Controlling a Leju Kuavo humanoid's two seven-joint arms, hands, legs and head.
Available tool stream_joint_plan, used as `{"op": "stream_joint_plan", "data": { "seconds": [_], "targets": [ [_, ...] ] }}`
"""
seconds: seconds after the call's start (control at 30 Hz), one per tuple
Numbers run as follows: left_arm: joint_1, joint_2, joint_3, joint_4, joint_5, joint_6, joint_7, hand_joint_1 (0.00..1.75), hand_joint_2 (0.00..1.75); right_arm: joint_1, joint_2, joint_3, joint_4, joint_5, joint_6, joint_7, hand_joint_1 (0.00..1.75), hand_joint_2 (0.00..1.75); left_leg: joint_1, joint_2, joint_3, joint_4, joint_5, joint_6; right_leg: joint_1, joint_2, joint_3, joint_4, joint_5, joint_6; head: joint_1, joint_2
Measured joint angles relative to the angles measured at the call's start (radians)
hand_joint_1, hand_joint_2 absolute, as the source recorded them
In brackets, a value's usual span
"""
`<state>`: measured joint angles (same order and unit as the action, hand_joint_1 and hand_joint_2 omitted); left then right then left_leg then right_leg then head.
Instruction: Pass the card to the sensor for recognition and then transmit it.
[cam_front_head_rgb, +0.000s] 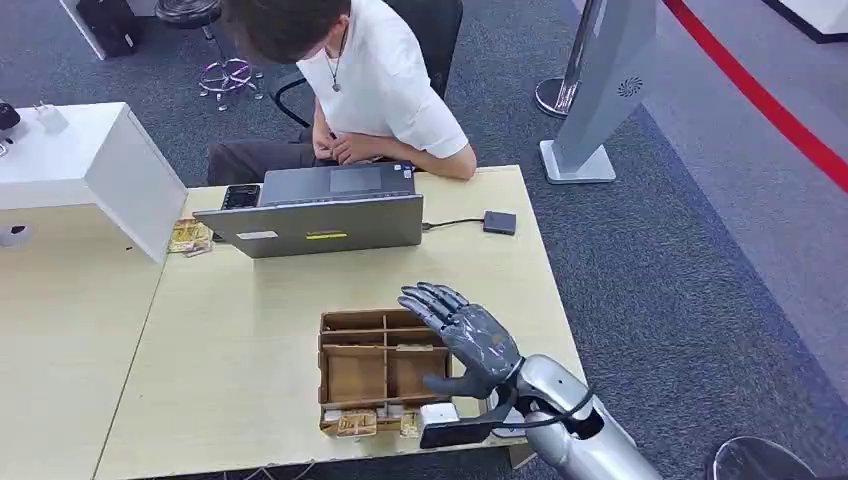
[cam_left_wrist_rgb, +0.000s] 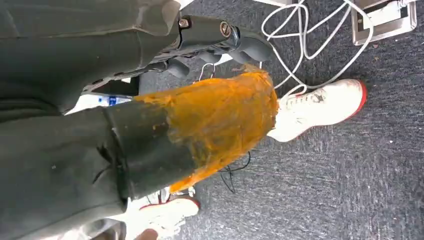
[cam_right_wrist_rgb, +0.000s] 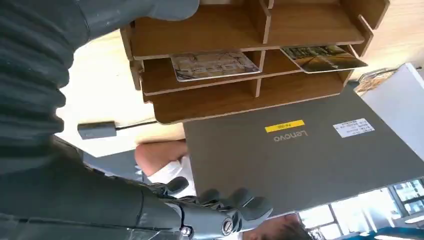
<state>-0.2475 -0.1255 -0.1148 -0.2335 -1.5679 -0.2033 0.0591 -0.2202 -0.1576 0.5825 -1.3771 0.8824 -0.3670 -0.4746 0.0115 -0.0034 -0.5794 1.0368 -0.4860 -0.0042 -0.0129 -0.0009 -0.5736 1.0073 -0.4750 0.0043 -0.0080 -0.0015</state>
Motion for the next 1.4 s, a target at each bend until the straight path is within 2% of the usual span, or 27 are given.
{"op": "stream_joint_plan", "data": {
  "seconds": [0.17,0.5,1.0,1.4],
  "targets": [
    [0.000,0.000,-0.014,0.000,0.000,-0.005,-0.008,0.00,0.00,-0.003,-0.003,0.005,0.003,0.000,0.000,0.000,0.10,1.75,0.000,0.000,0.000,0.000,0.000,0.000,0.000,0.000,0.000,0.000,0.000,0.000,0.000,0.000],
    [-0.001,0.001,-0.046,0.000,0.000,-0.011,-0.018,0.00,0.00,-0.016,-0.004,0.021,0.010,0.001,0.000,0.000,0.37,1.75,0.000,0.000,0.000,0.000,0.000,0.000,0.000,0.000,0.000,0.000,0.000,0.000,0.000,0.000],
    [-0.004,0.002,-0.106,0.000,0.000,-0.015,-0.030,0.00,0.00,-0.035,-0.005,0.051,0.038,0.021,-0.016,0.005,0.51,1.75,0.000,0.000,0.000,0.000,0.000,0.000,0.000,0.000,0.000,0.000,0.000,0.000,0.000,0.000],
    [-0.004,0.007,-0.156,0.000,0.000,-0.018,-0.048,0.00,0.00,-0.043,-0.005,0.074,0.057,0.024,-0.020,0.011,0.54,1.75,0.000,0.000,0.000,0.000,0.000,0.000,0.000,0.000,0.000,0.000,0.000,0.000,0.000,0.000]
  ]
}}
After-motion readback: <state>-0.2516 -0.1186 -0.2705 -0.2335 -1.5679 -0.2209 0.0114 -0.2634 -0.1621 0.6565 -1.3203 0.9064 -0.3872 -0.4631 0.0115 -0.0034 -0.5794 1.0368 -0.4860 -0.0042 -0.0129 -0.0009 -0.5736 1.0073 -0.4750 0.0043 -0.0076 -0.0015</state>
